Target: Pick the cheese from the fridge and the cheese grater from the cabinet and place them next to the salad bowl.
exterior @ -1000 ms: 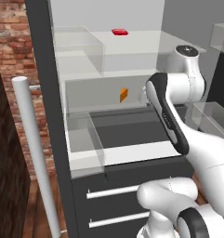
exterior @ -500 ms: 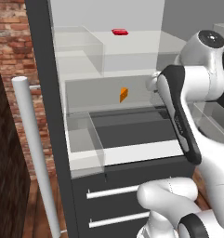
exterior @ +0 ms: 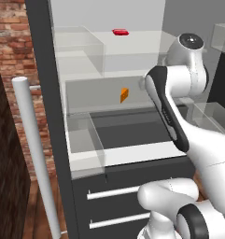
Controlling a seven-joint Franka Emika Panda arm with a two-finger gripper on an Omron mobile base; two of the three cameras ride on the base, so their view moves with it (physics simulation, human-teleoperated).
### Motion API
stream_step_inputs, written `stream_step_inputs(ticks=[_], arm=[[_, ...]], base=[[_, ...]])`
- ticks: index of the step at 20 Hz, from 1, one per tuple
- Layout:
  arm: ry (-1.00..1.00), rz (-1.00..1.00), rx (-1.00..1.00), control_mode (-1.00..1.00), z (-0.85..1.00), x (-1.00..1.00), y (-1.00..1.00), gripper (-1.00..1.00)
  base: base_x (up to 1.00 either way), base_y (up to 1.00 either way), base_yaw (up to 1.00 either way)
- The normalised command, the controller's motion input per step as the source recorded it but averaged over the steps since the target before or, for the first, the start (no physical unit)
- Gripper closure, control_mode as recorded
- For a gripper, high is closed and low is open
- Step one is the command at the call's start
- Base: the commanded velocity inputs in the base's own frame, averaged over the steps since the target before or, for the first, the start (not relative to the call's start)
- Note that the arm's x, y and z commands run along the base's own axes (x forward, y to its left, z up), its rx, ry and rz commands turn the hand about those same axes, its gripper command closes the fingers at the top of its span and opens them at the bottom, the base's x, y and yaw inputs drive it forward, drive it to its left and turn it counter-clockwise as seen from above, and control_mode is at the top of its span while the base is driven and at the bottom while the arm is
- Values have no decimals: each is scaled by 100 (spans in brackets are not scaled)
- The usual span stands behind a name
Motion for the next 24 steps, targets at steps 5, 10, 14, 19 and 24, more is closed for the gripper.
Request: stream_step_inputs(ticks=[5,10,14,19,24], arm=[[-2,0,0,-100,-25,58,0,-100],[0,0,0,-100,-30,45,0,-100],[0,-1,0,-100,-31,29,0,-100],[0,0,0,-100,-40,16,0,-100],[0,0,0,-100,-53,19,0,-100]], base=[[0,0,0],[0,0,0],[0,0,0],[0,0,0],[0,0,0]])
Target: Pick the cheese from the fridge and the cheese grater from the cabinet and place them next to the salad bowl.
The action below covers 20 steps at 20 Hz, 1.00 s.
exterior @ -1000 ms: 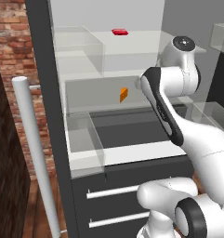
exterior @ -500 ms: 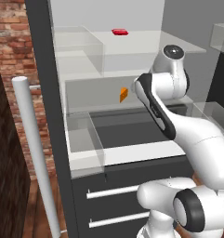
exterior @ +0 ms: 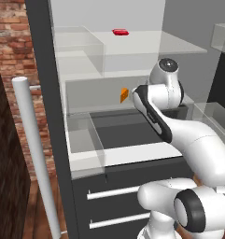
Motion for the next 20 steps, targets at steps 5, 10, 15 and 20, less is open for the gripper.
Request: stream_step_inputs(ticks=[5,10,15,20], arm=[[0,-1,0,-100,-21,18,0,-100],[-5,-1,0,-100,0,27,3,-100],[-5,0,10,-100,0,2,1,-100],[-3,0,15,-100,4,0,0,-100]], base=[[0,0,0],[0,0,0],[0,0,0],[0,0,0]])
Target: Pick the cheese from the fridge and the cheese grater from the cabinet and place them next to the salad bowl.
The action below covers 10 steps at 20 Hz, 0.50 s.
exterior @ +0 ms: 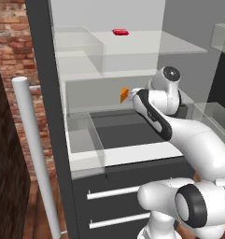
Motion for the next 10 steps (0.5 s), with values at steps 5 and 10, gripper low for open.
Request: stream_step_inputs(ticks=[5,10], arm=[[5,0,0,-100,18,0,3,-100],[15,0,0,-100,1,16,16,-100]], base=[[0,0,0],[0,0,0]])
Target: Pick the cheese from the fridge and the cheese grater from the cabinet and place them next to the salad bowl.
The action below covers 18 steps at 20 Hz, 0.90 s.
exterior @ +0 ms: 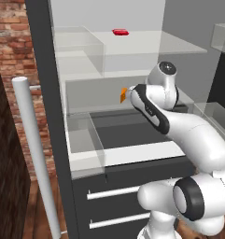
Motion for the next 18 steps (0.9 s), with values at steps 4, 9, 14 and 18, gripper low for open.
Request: stream_step_inputs(ticks=[4,9,14,18], arm=[[8,0,0,-100,0,24,22,-100],[2,0,0,-100,-1,21,11,-100],[1,0,0,-100,-14,20,0,-100],[0,0,0,-100,-6,7,0,-100]], base=[[0,0,0],[0,0,0],[0,0,0],[0,0,0]])
